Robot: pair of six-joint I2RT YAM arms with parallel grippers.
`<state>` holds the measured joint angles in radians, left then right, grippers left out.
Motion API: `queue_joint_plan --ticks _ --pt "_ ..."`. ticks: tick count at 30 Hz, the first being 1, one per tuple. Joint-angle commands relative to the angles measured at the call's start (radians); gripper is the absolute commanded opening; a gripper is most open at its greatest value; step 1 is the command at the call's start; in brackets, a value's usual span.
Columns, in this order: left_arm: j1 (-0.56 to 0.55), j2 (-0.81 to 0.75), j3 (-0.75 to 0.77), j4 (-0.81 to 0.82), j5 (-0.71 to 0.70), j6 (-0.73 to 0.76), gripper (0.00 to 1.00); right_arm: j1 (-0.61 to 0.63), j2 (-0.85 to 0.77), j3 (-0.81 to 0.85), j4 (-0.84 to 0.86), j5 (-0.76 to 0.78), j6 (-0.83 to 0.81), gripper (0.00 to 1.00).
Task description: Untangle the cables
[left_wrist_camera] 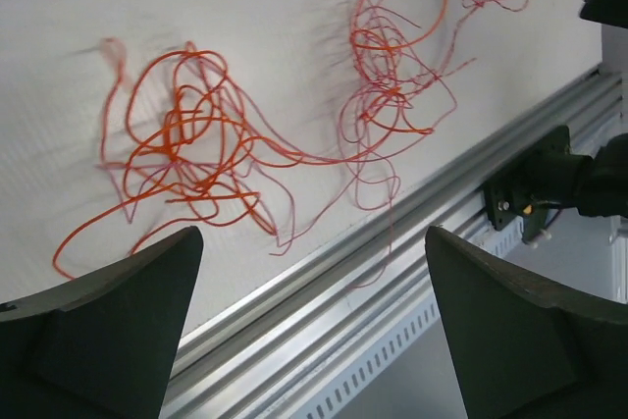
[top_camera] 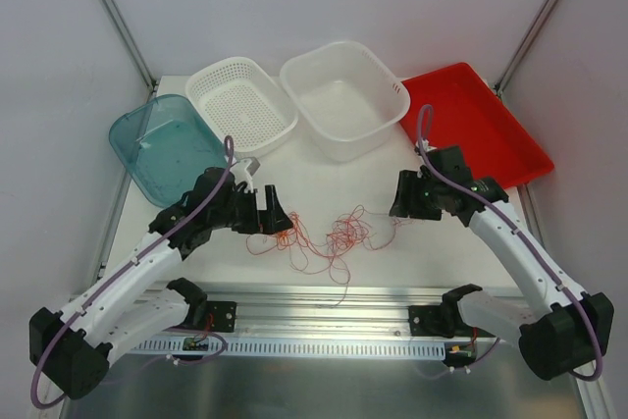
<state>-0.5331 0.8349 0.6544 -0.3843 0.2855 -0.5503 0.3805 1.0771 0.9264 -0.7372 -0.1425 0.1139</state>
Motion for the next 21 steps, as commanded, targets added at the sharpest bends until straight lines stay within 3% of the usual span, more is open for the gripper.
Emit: queue_joint_plan --ticks 1,11,16,21 --pt "-0.074 0.084 0.128 0.01 0.032 0.015 0.98 0.005 -0.005 0.022 0.01 0.029 -0.042 0.59" --pt "-0.28 0.562 0.453 0.021 -0.078 0.093 0.99 0.004 0.031 -0.073 0.084 0.095 -0.017 0.6" --pt "-0.35 0.823 0.655 0.03 -0.088 0.263 0.99 -0.041 -0.026 -0.124 0.09 0.171 0.056 0.61" --pt "-0.407 0.964 0.825 0.051 -0.074 0.516 0.98 -0.109 -0.086 -0.165 0.09 0.187 0.139 0.64"
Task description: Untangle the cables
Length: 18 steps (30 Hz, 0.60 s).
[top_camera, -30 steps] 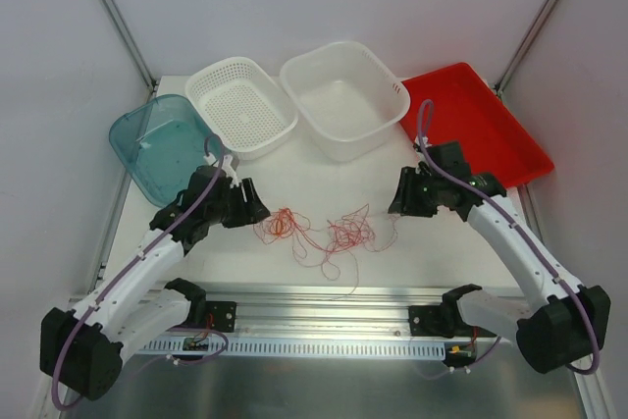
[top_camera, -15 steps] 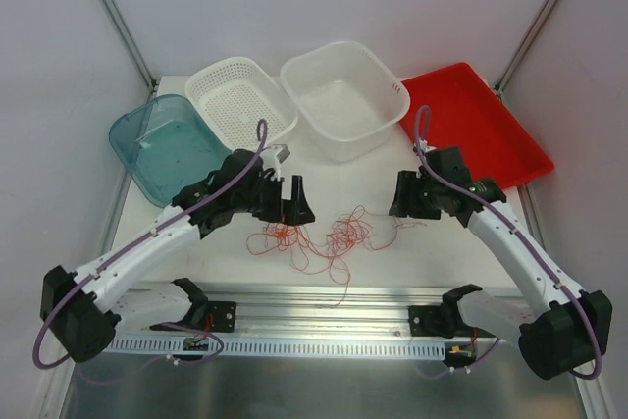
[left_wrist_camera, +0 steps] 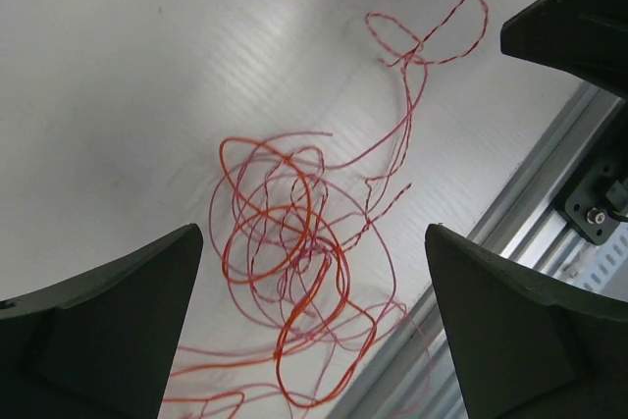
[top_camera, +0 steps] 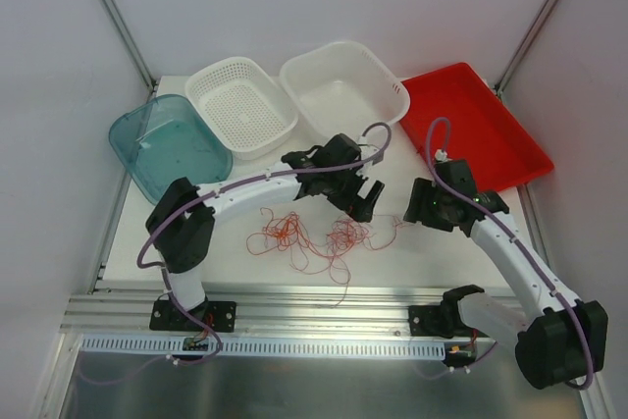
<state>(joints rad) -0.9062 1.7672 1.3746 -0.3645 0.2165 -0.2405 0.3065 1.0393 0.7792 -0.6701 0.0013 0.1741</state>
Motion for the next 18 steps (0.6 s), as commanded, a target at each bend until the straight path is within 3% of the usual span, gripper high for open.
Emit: queue_joint_plan --ticks 1,6,10,13,17,18 --pt "-0.04 0.069 0.119 0.039 0.0 0.231 0.98 -0.065 -0.054 -0.027 0.035 0.017 0.091 0.64" --pt "-0.053 0.156 0.167 0.093 0.061 0.363 0.93 -0.159 -0.079 -0.121 0.119 -0.145 0.191 0.64" --pt "-0.054 0.192 0.173 0.114 0.118 0.409 0.84 -0.207 -0.085 -0.178 0.211 -0.245 0.254 0.63" --pt "-0.056 0.222 0.178 0.13 0.152 0.417 0.74 -0.221 -0.085 -0.213 0.266 -0.262 0.292 0.64" --pt "-0.057 0.247 0.181 0.139 0.164 0.417 0.52 -0.225 -0.075 -0.232 0.313 -0.262 0.324 0.64" --pt "-0.059 0.247 0.176 0.144 0.165 0.415 0.43 -0.227 -0.065 -0.232 0.317 -0.259 0.327 0.63"
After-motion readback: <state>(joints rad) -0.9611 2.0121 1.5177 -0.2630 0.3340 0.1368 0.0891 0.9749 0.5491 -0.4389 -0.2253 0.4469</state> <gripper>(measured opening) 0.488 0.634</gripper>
